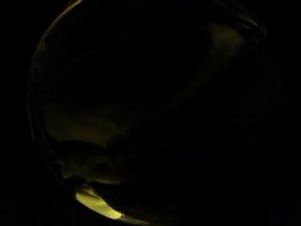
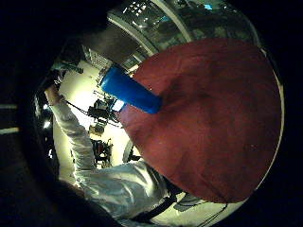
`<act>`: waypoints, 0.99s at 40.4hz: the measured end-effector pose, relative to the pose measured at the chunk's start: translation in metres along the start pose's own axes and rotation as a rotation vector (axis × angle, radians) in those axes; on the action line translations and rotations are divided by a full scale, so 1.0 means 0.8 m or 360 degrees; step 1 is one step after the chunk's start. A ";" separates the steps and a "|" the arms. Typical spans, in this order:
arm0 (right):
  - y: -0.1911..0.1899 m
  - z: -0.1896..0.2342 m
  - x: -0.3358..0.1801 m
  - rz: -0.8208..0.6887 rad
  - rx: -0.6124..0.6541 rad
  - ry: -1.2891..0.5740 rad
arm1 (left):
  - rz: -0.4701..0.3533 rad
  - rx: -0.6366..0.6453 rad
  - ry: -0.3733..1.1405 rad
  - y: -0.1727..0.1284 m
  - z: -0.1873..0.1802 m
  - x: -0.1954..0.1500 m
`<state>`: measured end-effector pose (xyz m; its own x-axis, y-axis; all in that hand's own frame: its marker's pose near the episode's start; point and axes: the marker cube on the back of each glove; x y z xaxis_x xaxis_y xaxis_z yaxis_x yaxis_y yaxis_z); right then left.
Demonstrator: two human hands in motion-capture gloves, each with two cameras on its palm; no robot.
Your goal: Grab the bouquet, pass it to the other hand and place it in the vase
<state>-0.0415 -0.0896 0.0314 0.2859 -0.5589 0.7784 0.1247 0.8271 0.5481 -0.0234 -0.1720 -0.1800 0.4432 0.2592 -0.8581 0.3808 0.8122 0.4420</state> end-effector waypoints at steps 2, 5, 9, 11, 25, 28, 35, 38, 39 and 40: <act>0.002 -0.001 0.001 0.0033 0.0003 -0.0012 | -0.0014 0.0010 0.0002 -0.002 -0.001 -0.007; 0.003 -0.003 0.004 0.0013 0.0007 -0.0002 | -0.0019 0.0020 -0.0005 -0.003 -0.002 -0.018; 0.011 -0.002 0.005 0.0237 0.0023 -0.0085 | 0.0161 0.0017 0.0033 -0.008 -0.002 -0.031; 0.012 -0.002 0.010 0.0257 0.0026 -0.0089 | 0.0068 0.0021 -0.0003 -0.006 -0.003 -0.042; 0.034 -0.004 0.064 0.0336 -0.0030 -0.0027 | -0.0411 -0.0647 -0.0132 0.095 -0.029 -0.189; 0.045 -0.002 0.077 0.0423 -0.0060 -0.0006 | -0.0533 -0.0960 -0.0173 0.149 -0.044 -0.262; 0.061 -0.006 0.111 0.0498 -0.0089 -0.0003 | -0.0552 -0.1009 -0.0174 0.203 -0.062 -0.321; 0.064 -0.009 0.117 0.0494 -0.0074 0.0019 | -0.0510 -0.0946 -0.0236 0.204 -0.063 -0.312; 0.065 -0.010 0.118 0.0488 -0.0068 0.0031 | -0.0504 -0.0929 -0.0256 0.204 -0.063 -0.310; 0.066 -0.010 0.120 0.0486 -0.0061 0.0049 | -0.0501 -0.0908 -0.0275 0.204 -0.063 -0.309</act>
<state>0.0003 -0.0987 0.1325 0.3443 -0.2826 0.8953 0.0640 0.9585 0.2780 -0.1116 -0.0774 0.0908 0.5228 -0.0842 -0.8483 0.0457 0.9964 -0.0707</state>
